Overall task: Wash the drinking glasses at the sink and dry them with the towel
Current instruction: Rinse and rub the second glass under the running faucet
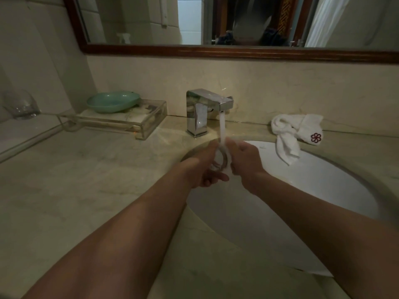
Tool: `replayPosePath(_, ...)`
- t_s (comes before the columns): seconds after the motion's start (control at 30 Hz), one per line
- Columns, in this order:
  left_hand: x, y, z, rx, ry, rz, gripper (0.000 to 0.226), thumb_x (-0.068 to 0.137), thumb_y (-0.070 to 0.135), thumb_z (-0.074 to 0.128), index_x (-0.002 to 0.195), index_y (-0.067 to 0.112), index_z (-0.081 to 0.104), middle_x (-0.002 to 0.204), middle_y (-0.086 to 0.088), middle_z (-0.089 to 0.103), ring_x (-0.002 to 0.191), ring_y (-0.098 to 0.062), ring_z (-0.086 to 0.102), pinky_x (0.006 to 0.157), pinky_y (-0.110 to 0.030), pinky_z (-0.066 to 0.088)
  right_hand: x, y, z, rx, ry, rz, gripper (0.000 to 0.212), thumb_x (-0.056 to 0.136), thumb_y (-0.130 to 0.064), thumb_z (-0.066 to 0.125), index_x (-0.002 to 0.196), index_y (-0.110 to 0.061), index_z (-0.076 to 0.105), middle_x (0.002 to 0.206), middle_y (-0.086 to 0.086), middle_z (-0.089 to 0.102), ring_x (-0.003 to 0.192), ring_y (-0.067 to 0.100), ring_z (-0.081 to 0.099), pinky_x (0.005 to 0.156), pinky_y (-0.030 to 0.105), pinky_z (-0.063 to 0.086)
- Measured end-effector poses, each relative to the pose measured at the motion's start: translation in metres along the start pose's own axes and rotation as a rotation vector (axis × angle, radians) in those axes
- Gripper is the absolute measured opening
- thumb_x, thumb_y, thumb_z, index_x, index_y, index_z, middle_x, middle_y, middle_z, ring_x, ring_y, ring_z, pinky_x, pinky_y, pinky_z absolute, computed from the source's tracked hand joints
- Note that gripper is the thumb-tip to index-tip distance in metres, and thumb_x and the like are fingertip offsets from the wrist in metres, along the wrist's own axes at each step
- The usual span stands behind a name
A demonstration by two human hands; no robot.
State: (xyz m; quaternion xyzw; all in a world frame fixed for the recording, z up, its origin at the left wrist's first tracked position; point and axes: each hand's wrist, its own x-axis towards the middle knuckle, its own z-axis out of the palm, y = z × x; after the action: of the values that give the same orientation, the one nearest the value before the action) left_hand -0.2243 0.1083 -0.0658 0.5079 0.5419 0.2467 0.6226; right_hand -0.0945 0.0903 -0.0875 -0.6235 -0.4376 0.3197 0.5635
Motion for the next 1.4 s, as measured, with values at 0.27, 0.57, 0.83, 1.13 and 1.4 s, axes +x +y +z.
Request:
replayPosePath(0.27, 0.001, 0.003, 0.002, 0.053, 0.107, 0.005, 0.048, 0.096, 0.056, 0.046, 0.096, 0.013, 0.069, 0.067, -0.008, 0.071, 0.035, -0.013, 0.044, 0.046, -0.018, 0.029, -0.002, 0.000, -0.003, 0.074, -0.005, 0.062, 0.046, 0.103, -0.043, 0.046, 0.087, -0.007, 0.070, 0.070, 0.012, 0.067, 0.057, 0.024, 0.064, 0.050, 0.031, 0.051)
replayPosePath(0.57, 0.006, 0.000, -0.004, -0.056, -0.026, -0.050, 0.062, 0.092, 0.060, 0.040, 0.101, 0.008, 0.072, 0.076, -0.011, 0.072, 0.048, -0.017, 0.053, 0.048, -0.020, 0.038, 0.000, 0.003, -0.002, -0.070, 0.019, -0.211, 0.040, 0.096, -0.050, 0.057, 0.082, -0.015, 0.072, 0.074, 0.006, 0.069, 0.060, 0.020, 0.064, 0.045, 0.025, 0.045)
replayPosePath(0.83, 0.006, -0.001, 0.003, 0.048, 0.167, 0.055, 0.037, 0.094, 0.048, 0.051, 0.088, 0.016, 0.068, 0.071, -0.008, 0.072, 0.058, -0.020, 0.063, 0.048, -0.020, 0.038, 0.001, 0.010, -0.004, 0.032, 0.012, -0.081, 0.045, 0.103, -0.047, 0.048, 0.085, -0.010, 0.066, 0.070, 0.009, 0.066, 0.058, 0.021, 0.065, 0.051, 0.035, 0.057)
replayPosePath(1.13, -0.001, 0.001, 0.003, 0.009, 0.061, 0.000, 0.043, 0.099, 0.046, 0.048, 0.101, 0.010, 0.072, 0.081, -0.012, 0.068, 0.055, -0.021, 0.062, 0.047, -0.020, 0.045, 0.003, 0.009, -0.006, 0.006, -0.002, -0.110, 0.038, 0.101, -0.041, 0.052, 0.076, -0.015, 0.065, 0.065, 0.006, 0.061, 0.054, 0.019, 0.054, 0.046, 0.029, 0.042)
replayPosePath(1.4, 0.006, -0.001, 0.003, 0.104, 0.166, 0.090, 0.030, 0.099, 0.033, 0.048, 0.096, 0.015, 0.072, 0.078, -0.011, 0.070, 0.061, -0.020, 0.060, 0.055, -0.024, 0.045, 0.005, 0.021, -0.003, 0.047, -0.267, -0.113, 0.049, 0.099, -0.055, 0.053, 0.105, -0.008, 0.065, 0.091, 0.016, 0.068, 0.075, 0.021, 0.065, 0.062, 0.033, 0.055)
